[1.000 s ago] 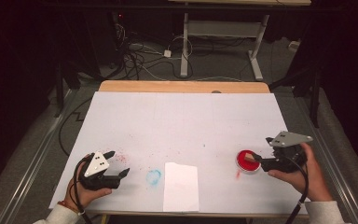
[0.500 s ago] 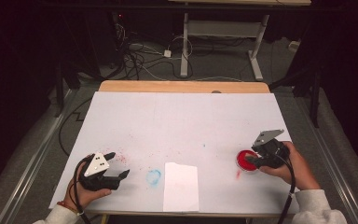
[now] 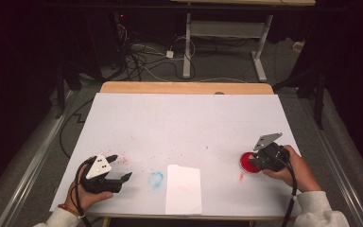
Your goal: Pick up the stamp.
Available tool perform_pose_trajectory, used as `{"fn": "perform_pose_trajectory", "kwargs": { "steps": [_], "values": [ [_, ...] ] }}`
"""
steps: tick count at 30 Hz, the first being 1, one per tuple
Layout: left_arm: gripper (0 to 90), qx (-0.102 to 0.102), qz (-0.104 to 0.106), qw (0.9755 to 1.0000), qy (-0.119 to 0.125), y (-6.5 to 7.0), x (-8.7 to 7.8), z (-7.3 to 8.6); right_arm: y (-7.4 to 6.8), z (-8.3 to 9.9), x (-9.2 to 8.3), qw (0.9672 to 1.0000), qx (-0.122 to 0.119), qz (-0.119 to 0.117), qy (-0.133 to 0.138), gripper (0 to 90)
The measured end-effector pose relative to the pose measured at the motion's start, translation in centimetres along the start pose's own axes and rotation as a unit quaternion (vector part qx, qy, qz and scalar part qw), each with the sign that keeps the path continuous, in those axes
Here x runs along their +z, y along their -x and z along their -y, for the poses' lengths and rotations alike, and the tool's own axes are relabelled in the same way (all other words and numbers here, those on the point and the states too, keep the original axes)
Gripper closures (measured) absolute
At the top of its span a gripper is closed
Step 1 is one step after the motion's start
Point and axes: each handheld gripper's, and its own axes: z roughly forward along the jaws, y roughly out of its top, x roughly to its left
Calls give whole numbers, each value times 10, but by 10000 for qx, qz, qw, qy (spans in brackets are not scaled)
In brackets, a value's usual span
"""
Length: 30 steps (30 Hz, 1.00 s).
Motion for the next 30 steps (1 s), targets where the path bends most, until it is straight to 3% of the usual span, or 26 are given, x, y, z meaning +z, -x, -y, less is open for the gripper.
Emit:
{"fn": "perform_pose_trajectory", "kwargs": {
  "steps": [10, 11, 15, 18, 24, 30],
  "values": [
    [194, 17, 12, 10000, -7, 0, 0, 0, -4, -3, -7, 9997, 45, 56, 223, 763],
    [194, 20, 15, 10000, -8, 0, 0, 0, -4, -4, -16, 9990, 177, 80, 412, 763],
    [193, 28, 1, 10000, -11, 0, -1, 0, -7, -7, -34, 9966, 313, 212, 736, 763],
    [193, 32, -5, 10000, -5, 0, -1, 0, -10, -9, -41, 9955, 379, 255, 830, 763],
    [193, 33, 6, 10000, -7, 0, -1, -1, -16, -15, -65, 9903, 626, 449, 1153, 763],
    [192, 26, 7, 10000, 3, 1, -1, -1, -22, -18, -72, 9897, 592, 478, 1215, 764]
  ]
}}
